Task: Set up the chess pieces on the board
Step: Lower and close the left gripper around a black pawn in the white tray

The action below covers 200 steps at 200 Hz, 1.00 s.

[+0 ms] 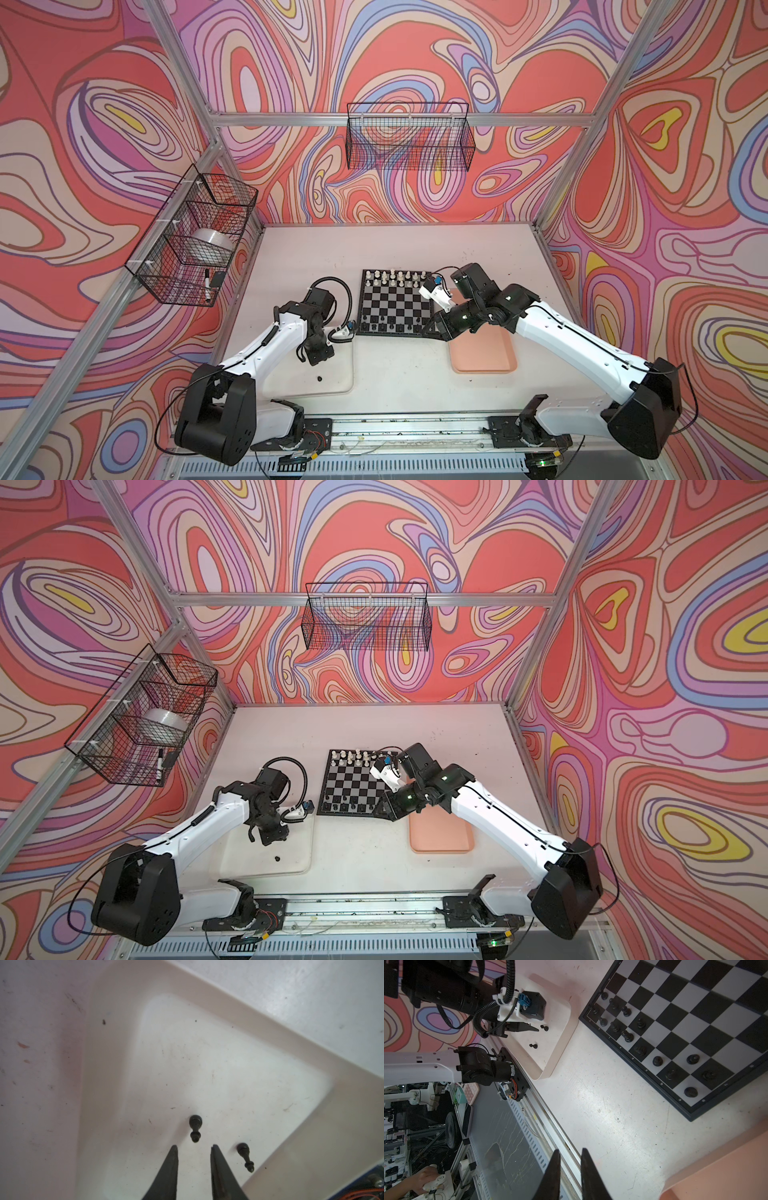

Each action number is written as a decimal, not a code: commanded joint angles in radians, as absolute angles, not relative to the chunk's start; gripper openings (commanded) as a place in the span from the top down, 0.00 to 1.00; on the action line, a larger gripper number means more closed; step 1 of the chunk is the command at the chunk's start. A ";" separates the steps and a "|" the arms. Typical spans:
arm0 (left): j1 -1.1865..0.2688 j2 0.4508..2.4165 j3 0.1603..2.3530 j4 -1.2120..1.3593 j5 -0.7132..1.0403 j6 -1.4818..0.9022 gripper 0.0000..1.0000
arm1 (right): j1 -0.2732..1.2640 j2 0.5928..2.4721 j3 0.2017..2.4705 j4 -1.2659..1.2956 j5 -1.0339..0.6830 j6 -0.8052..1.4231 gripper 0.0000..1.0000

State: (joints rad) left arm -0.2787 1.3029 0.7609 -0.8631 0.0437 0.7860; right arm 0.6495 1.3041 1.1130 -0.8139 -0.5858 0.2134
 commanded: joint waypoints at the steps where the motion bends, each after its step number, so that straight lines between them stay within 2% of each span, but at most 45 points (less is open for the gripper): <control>1: -0.270 1.316 0.746 -0.822 0.038 0.808 0.72 | 0.654 1.302 1.107 -0.796 -0.589 0.201 0.81; 200: -0.269 1.318 0.687 -0.782 0.045 0.822 0.79 | 0.654 1.286 1.052 -0.763 -0.578 0.209 0.81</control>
State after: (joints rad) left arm -0.2749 1.3308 0.6968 -0.7925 0.0360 0.8009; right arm 0.6495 1.2987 1.0653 -0.7765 -0.5842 0.2142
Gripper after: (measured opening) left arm 0.221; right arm 0.186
